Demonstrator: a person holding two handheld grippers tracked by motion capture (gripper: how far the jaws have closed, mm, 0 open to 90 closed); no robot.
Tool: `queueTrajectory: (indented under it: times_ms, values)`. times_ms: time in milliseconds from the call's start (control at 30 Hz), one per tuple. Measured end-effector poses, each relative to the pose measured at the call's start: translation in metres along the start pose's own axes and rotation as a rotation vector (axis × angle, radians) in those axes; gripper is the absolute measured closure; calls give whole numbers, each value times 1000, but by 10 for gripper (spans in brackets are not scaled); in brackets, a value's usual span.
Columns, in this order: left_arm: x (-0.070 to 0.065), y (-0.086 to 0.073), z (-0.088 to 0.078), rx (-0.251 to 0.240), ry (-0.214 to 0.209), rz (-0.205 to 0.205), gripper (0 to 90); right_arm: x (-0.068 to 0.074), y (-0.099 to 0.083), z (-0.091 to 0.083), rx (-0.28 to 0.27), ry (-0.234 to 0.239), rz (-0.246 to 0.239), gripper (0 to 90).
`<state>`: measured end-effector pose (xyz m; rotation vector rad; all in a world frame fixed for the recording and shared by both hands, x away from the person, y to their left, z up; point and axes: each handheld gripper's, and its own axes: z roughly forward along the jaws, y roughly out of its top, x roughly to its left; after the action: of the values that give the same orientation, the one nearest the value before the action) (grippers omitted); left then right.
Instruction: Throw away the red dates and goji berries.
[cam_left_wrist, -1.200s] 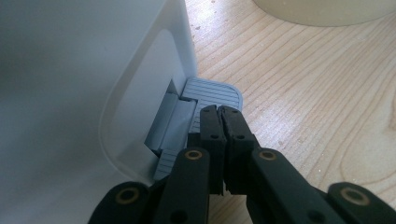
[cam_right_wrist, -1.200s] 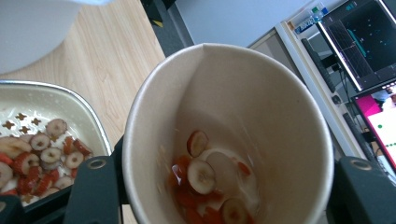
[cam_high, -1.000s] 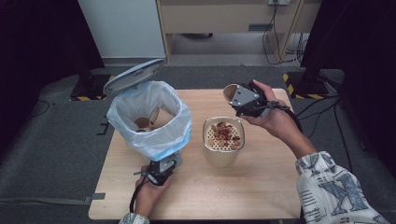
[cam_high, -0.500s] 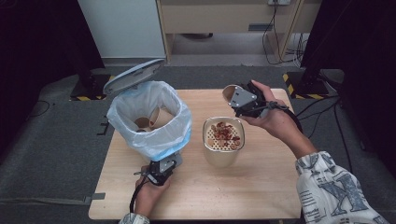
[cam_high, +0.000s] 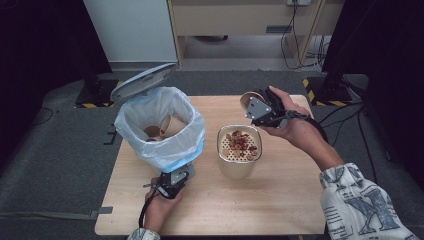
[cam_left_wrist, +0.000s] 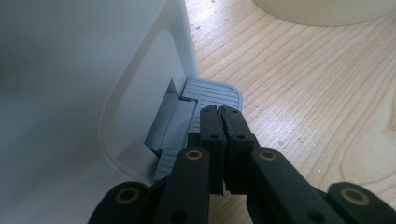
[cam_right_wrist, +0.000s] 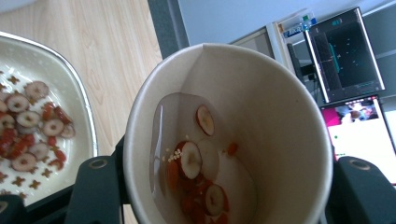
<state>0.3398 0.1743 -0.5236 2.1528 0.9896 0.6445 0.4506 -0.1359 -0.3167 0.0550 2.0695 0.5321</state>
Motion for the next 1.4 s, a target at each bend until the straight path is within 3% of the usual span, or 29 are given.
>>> queueTrajectory:
  times_ms: [267,367,967,1133,1400]
  values:
    - [1,0,0,0,-3,9,874,3,1,1,16,-11,-45,376]
    - [1,0,0,1,-3,8,875,4,2,2,34,-21,-89,377]
    - [0,0,0,-2,-4,6,874,2,6,-2,30,-31,-111,381]
    - [1,0,0,-1,-5,8,875,1,8,-4,38,-43,-149,381]
    - [1,0,1,-6,-6,7,875,-4,12,-7,31,-56,-153,381]
